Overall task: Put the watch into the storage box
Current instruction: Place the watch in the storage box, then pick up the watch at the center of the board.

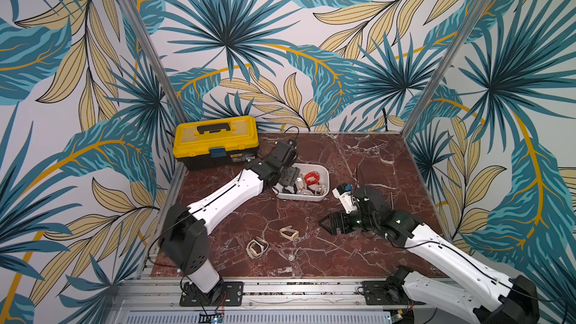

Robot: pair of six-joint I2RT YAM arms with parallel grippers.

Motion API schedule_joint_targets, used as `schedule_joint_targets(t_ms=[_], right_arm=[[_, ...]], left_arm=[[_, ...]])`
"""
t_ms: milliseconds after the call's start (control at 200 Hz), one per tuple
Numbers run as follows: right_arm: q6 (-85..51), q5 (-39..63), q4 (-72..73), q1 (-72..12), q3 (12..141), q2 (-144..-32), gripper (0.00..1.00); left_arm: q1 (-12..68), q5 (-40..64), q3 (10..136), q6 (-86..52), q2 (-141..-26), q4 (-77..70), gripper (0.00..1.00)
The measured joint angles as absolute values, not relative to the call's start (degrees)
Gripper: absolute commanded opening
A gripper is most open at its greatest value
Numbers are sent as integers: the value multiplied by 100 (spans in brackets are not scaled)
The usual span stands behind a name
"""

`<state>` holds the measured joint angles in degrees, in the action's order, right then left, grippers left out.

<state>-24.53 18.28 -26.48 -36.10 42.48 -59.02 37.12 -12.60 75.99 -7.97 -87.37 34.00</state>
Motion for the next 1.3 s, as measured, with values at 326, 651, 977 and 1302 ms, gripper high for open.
schedule_joint_targets(t_ms=[326,651,977,1302], right_arm=[[-2613,2659,-1959,-3699,4681,-7688,93],[-3240,2069,-2812,-4303,5983,-9354,80],[-4731,1188,-3100,-5074,6445,-9977,74],[-5310,705,-3378,-5179,6602,-10182,67]], left_arm=[[4021,-115,5177,-1780,-5137,3076,100],[5205,-685,3938,-2867,-2921,3865,100],[6117,-1750,3774,-3015,-2961,3935,100],[6184,-2053,3774,-2884,-2961,3927,100]])
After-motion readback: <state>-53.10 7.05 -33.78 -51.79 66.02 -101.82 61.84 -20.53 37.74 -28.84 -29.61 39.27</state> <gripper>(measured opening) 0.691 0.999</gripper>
